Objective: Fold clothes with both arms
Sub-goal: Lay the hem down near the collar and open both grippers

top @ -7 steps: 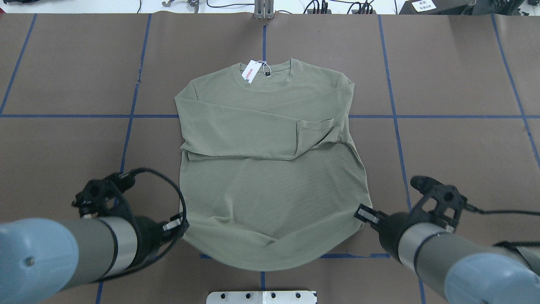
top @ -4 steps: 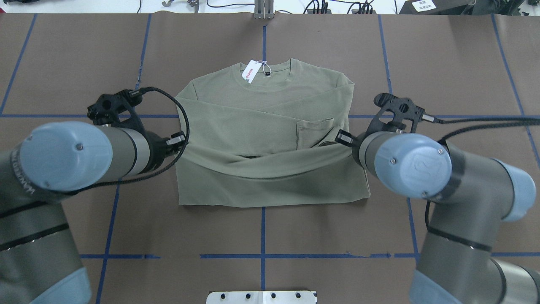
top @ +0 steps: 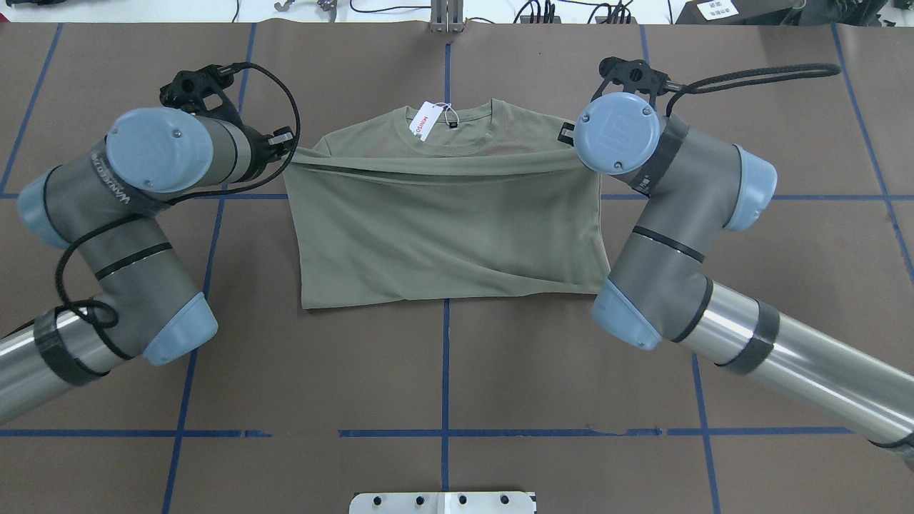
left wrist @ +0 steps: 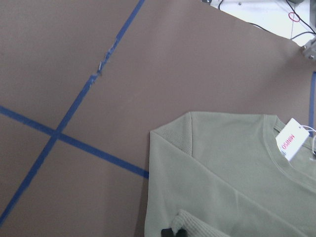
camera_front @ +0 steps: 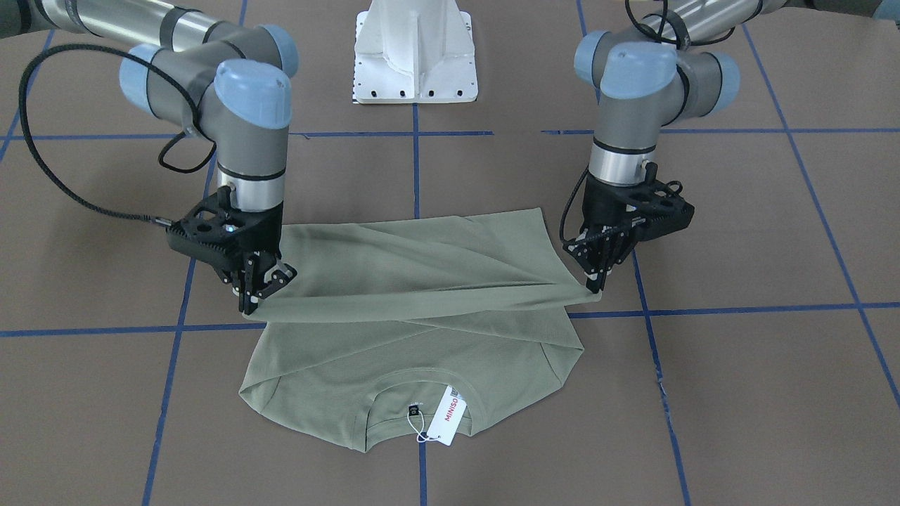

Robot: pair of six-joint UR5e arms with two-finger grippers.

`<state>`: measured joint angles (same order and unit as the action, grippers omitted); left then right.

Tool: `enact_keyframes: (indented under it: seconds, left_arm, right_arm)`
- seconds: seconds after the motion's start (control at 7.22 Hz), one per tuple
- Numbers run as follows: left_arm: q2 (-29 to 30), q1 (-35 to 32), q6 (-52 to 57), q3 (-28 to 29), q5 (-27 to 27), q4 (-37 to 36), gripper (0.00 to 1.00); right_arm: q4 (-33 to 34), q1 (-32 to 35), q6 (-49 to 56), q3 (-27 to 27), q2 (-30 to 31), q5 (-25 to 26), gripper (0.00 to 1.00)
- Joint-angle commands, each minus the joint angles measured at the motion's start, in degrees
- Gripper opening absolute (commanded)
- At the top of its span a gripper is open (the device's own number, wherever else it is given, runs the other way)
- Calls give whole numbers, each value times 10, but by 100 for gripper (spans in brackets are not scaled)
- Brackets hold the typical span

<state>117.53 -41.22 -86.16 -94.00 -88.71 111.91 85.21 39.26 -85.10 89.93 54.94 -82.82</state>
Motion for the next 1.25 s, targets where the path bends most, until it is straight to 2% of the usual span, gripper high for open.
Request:
enact_keyframes:
  seconds: [0.0,0.28,0.83,0.97,1.11]
  left_arm:
    - [51,-11,2,141,5,95,0]
    - [91,-11,1,212,5,122,0]
    - [94,-11,2,232,4,155,0]
    - [94,-11,3,235,4,156,9]
    - [94,-11,3,237,3,163,33]
  right_arm:
    - [-108,13,1,-141,-44,-1,0]
    - [-109,16,19,-160,-45,-1,0]
    - [-110,30,47,-180,-52,-4,0]
    - [-110,30,47,-180,-54,-5,0]
    - [-111,29,46,-180,-62,-6,44]
